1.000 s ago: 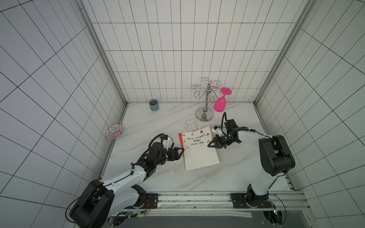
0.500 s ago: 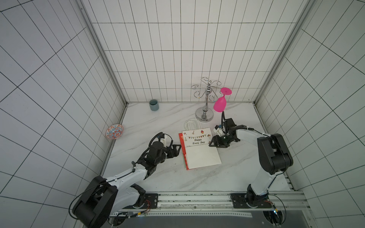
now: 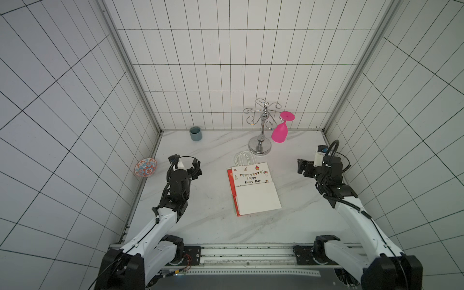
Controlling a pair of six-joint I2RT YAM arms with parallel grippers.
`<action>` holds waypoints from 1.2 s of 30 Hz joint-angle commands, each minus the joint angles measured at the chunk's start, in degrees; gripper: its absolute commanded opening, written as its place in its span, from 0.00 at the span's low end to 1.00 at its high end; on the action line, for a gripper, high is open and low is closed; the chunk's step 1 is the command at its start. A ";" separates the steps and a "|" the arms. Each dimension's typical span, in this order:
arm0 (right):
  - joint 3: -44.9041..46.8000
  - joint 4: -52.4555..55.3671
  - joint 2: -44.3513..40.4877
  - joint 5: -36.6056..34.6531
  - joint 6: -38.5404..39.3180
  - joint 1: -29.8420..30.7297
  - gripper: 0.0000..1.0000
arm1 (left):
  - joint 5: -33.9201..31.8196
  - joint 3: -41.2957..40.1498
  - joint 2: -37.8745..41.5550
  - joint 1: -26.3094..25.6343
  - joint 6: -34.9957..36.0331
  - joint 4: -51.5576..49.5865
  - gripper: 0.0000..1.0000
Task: Put away the paper bag
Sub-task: Reset both arms
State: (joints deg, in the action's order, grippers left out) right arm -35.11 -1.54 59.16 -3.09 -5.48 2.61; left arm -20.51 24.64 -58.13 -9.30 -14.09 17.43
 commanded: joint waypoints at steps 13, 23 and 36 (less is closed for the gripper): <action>13.93 -49.93 26.57 16.23 2.89 -9.12 0.93 | 18.84 -7.35 -21.63 7.43 14.39 35.59 0.97; 11.27 -47.32 29.33 8.06 2.99 -6.65 0.99 | 3.79 -5.44 -33.04 2.70 15.45 43.49 0.98; 10.56 -45.54 29.26 6.57 4.65 -4.81 0.99 | 2.14 -3.54 -31.56 2.18 14.53 37.24 0.97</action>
